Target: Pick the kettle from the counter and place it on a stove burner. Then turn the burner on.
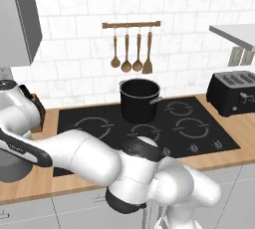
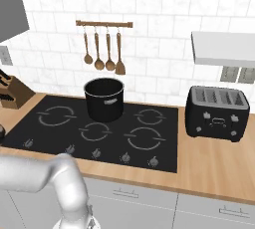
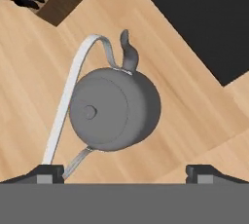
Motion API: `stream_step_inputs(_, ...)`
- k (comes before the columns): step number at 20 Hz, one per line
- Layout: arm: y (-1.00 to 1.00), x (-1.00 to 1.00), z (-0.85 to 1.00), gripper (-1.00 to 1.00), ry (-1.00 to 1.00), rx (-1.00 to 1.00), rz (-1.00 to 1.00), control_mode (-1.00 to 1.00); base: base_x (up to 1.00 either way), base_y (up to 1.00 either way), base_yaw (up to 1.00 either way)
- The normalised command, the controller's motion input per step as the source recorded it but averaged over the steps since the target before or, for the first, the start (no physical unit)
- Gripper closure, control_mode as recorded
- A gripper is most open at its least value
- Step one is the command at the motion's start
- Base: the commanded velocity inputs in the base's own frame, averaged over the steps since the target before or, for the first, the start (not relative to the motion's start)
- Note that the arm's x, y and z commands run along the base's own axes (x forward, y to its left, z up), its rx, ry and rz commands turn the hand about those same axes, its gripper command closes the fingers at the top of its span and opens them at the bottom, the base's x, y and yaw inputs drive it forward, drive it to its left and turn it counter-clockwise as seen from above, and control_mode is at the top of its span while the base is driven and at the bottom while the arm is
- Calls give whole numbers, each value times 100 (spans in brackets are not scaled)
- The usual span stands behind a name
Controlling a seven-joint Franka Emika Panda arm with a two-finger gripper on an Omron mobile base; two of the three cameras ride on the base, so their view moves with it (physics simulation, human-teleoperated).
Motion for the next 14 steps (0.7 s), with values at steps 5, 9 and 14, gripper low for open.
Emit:
stream_step_inputs(5,48,47,-24,-100,0,-6,-6,-100,0,0,0)
stream_step_inputs(9,43,38,-25,-100,0,-6,-6,-100,0,0,0)
stream_step_inputs(14,20,21,-24,-100,0,-4,-10,-100,0,0,0)
